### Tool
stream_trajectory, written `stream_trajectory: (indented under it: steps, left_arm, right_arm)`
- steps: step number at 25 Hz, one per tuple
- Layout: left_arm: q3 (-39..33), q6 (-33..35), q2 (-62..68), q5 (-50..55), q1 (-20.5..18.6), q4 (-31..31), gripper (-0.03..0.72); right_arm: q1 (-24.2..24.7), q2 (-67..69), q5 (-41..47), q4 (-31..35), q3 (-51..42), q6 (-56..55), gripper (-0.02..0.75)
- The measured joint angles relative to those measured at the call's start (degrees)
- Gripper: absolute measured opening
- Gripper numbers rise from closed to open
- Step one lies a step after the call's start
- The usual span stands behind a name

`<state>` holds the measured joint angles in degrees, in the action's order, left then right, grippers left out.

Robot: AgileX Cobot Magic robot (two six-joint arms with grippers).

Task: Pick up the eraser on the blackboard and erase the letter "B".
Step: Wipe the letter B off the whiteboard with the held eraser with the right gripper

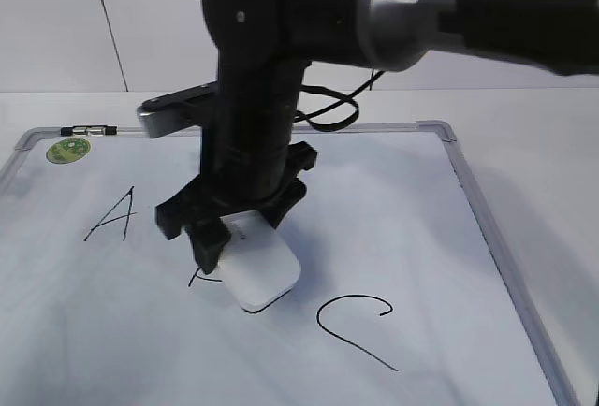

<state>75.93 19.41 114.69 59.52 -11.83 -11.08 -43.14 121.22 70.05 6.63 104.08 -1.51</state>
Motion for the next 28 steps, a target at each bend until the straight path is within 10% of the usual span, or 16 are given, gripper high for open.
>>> stream_trajectory:
  steps: [28]
  left_arm:
    - [0.00,0.00,0.00,0.15,0.00,-0.13,0.043]
  right_arm:
    - [-4.30,9.59,0.04,-0.29,7.02,12.09,0.521]
